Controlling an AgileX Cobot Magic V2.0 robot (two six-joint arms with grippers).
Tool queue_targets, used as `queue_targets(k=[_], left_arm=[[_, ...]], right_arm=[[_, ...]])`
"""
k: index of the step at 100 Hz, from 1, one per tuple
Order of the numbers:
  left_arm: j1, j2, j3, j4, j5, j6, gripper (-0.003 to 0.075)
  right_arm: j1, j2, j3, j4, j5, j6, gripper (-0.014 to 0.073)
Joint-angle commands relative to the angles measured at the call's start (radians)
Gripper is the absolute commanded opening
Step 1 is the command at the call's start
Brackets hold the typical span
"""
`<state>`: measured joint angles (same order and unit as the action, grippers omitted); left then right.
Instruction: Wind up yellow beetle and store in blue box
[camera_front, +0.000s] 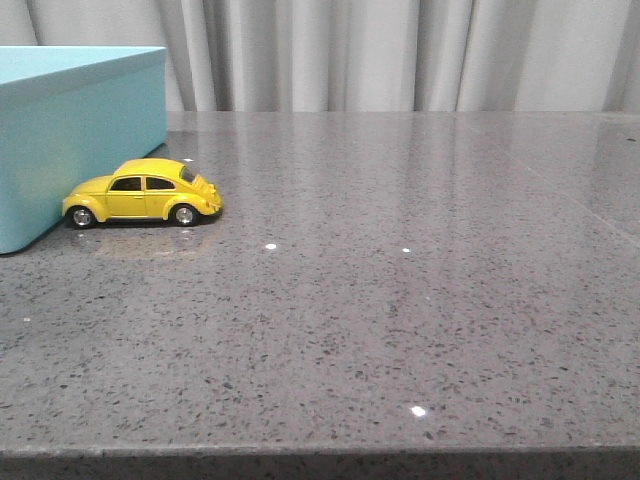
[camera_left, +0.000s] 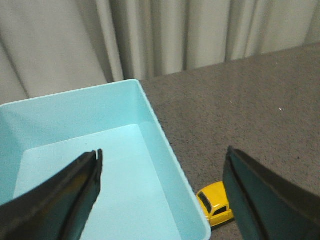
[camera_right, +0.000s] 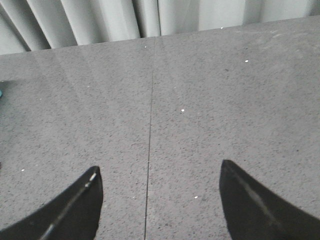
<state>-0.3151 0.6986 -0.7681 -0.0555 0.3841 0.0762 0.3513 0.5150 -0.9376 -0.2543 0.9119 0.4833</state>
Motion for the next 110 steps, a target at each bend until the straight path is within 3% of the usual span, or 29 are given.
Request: queue_targets(k=[1,39,53,66,110], left_arm=[[-0.049,0.087,-0.111,-0.001,-0.008,0.058,0.0517],[-0.167,0.503,-0.536,-0.001,0.447,0.444,0.0517],[-0.189,0.636,-0.652,-0.001,0.557,0.532,0.0517],[-0.209,0.741,-0.718,-0.001,0.595,0.567,0.0517],[-0.219,0.935,-0.722,-0.001,0.643,0.574,0.0517]], right_arm=[[0.001,-0.001,-0.015,0.007,-0.075,-0.012,0.0496],[0.001,-0.001,-0.015,0.022,-0.079,-0.012,0.0496],[0.001,-0.001,-0.015,0.022,-0.082,-0.012,0.0496],[0.001,-0.001,-0.015,0.022,-0.091,-0.012,0.0496],[0.001,-0.001,-0.015,0.022,-0.115,-0.012,0.0496]])
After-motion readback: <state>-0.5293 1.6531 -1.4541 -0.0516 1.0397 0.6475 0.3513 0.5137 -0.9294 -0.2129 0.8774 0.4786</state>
